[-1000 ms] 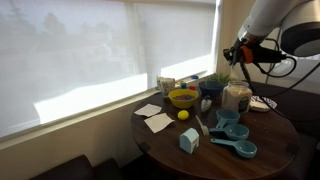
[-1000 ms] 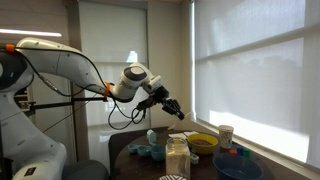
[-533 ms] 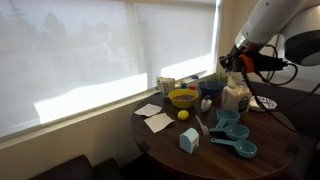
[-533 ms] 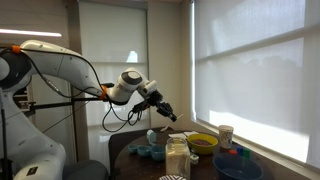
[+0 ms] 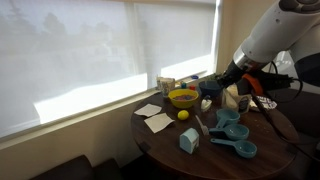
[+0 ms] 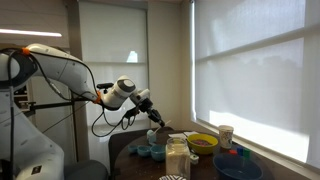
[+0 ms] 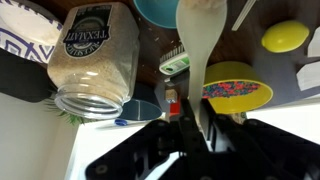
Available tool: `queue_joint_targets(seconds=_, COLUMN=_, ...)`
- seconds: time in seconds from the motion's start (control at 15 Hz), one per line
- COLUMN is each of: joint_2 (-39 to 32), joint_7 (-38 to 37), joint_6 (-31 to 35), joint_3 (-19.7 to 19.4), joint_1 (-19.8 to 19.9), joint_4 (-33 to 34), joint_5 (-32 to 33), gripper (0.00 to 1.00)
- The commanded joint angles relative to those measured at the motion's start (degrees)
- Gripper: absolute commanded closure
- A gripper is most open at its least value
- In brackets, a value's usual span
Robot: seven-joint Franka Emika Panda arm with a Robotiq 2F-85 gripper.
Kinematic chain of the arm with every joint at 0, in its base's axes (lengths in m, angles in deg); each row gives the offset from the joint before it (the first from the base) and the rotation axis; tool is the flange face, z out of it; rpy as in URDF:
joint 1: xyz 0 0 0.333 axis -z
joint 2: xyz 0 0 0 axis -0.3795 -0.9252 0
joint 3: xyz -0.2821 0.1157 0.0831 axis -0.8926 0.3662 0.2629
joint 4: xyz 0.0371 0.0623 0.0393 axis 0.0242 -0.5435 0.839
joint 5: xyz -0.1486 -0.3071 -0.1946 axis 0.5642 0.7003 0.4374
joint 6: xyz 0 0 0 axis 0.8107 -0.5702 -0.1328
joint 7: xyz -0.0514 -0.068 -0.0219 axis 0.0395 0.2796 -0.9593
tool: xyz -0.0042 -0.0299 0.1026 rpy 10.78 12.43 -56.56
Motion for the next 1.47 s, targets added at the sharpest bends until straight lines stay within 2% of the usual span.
queue_joint_targets(seconds=0.0, joint_2=-0.7, joint_7=3.1, joint_6=1.9, joint_3=1.3, joint_1=-0.9, joint_4=-1.7, joint_5=-2.1, gripper=0.97)
queue_joint_targets(seconds=0.13, joint_2=-0.8, joint_7=2.9, joint_6=2.1, joint_3=1.9, joint_1=-0.7, joint_4=-2.4, joint_5=-1.9, gripper=0.97)
queue_joint_targets(seconds=0.2, joint_2=-0.6, joint_7=1.9, joint_6=1.0, joint_3=2.4, joint_1=0.1, joint_4=-1.9, joint_5=-0.9, gripper=0.87)
queue_joint_targets(seconds=0.47, joint_2=-0.8, joint_7=2.0, joint_6=1.1, joint_3=2.6, joint_1=0.0, joint_4=-2.1, joint_5=-0.9, gripper=0.87)
queue_joint_targets(seconds=0.53, joint_2=-0.8, joint_7=2.0, joint_6=1.1, joint_3=2.6, joint_1=0.0, joint_4=-2.1, joint_5=-0.9, gripper=0.97)
queue_joint_targets(seconds=1.07, joint_2=-0.2, joint_7=-2.1, joint_6=1.0, joint_3=6.2, joint_1=0.3, joint_4=-5.5, joint_5=5.4, gripper=0.97)
queue_joint_targets(seconds=1.4, joint_2=-0.7, joint_7=-7.5, joint_6=-0.6, joint_3=8.1, joint_1=-0.1, joint_4=-6.2, joint_5=10.4, gripper=0.97)
